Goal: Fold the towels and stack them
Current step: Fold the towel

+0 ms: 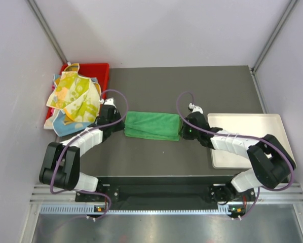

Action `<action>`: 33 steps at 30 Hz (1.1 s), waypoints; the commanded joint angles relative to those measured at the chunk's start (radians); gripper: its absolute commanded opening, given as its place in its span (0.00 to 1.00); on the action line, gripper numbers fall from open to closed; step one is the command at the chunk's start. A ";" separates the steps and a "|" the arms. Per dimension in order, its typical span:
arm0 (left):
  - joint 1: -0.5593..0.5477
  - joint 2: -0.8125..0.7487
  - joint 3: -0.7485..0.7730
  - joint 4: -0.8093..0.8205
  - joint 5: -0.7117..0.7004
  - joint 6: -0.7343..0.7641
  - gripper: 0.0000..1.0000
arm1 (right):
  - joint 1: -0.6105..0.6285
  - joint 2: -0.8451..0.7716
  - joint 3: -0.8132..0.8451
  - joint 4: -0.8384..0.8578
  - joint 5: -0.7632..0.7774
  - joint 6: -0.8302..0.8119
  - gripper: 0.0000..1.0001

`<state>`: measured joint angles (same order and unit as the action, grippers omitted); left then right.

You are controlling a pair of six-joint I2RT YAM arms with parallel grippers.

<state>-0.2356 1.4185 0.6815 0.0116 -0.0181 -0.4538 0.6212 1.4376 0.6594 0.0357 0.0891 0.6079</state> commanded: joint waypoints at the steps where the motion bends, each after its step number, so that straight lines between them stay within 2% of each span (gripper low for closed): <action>1: 0.009 -0.072 -0.014 -0.007 -0.002 -0.006 0.26 | 0.017 -0.051 -0.009 0.026 0.001 0.007 0.20; 4: 0.007 -0.113 -0.002 -0.047 0.013 -0.006 0.34 | 0.020 -0.092 -0.003 -0.016 0.008 0.007 0.26; 8: 0.001 -0.153 0.021 -0.076 0.056 -0.006 0.36 | 0.021 -0.152 0.025 -0.069 0.023 0.007 0.32; 11: -0.025 -0.148 0.055 -0.079 0.057 -0.011 0.35 | 0.055 -0.140 0.113 -0.129 0.055 0.004 0.35; 15: -0.080 -0.060 0.115 -0.085 0.027 -0.026 0.33 | 0.100 -0.044 0.190 -0.174 0.095 0.003 0.38; 17: -0.114 -0.017 0.151 -0.081 -0.046 -0.031 0.31 | 0.115 -0.008 0.221 -0.195 0.119 0.007 0.40; 21: -0.154 0.103 0.210 -0.125 -0.134 -0.046 0.26 | 0.120 0.076 0.241 -0.212 0.141 0.016 0.42; 26: -0.171 0.145 0.178 -0.121 -0.131 -0.057 0.22 | 0.120 0.103 0.204 -0.243 0.150 0.020 0.42; 33: -0.194 0.134 0.116 -0.122 -0.126 -0.057 0.21 | 0.106 0.077 0.144 -0.254 0.152 0.021 0.13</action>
<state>-0.4213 1.5711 0.8261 -0.1207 -0.1291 -0.5003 0.7300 1.5467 0.8230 -0.2092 0.2199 0.6216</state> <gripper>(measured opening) 0.210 0.160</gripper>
